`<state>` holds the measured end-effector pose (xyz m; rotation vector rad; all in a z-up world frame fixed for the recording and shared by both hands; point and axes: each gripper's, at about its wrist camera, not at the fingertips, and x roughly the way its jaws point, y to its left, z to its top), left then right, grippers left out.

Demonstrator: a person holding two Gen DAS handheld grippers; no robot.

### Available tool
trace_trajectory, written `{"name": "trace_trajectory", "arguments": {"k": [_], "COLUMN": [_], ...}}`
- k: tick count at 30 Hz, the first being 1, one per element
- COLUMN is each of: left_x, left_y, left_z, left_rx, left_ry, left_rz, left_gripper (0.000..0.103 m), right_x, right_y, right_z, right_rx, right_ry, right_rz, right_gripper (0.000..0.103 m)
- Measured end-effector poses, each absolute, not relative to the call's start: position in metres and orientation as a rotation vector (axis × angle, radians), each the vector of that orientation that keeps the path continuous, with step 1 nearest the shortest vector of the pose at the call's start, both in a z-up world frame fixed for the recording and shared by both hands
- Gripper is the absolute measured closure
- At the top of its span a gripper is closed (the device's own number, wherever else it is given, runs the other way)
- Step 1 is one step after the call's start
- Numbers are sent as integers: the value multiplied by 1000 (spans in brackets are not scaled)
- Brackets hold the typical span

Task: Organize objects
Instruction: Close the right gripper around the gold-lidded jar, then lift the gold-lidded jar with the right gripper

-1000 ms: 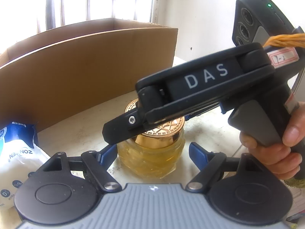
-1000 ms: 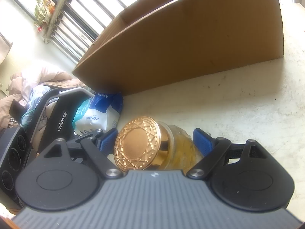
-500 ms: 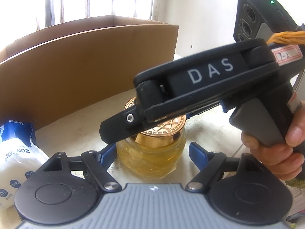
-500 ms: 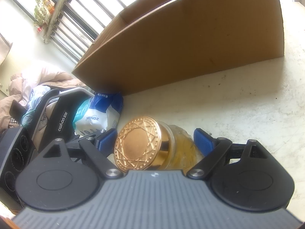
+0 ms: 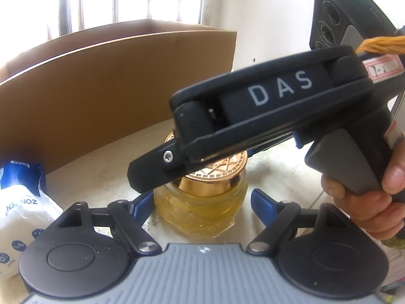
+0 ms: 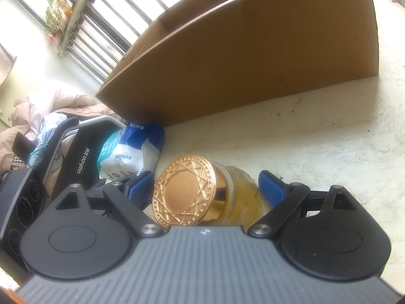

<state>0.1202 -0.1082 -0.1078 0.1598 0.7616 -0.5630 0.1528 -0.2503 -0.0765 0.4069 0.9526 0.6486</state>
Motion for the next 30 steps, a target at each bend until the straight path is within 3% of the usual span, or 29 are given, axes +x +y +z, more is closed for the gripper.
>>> {"name": "trace_trajectory", "arguments": {"k": [9, 23, 30], "left_x": [115, 97, 90], "left_y": [-109, -113, -116], "left_z": [-110, -114, -116], "left_rx": [175, 235, 237], "left_ry": [745, 687, 682], "left_rz": [-562, -551, -555], "left_gripper": [21, 22, 23], "right_x": [152, 126, 130], "right_y": [-247, -231, -222], "right_z": [-75, -53, -59], "right_rx": [382, 121, 67], "right_ry": [955, 846, 880], "right_rz": [644, 578, 603], "right_gripper": [12, 14, 28]}}
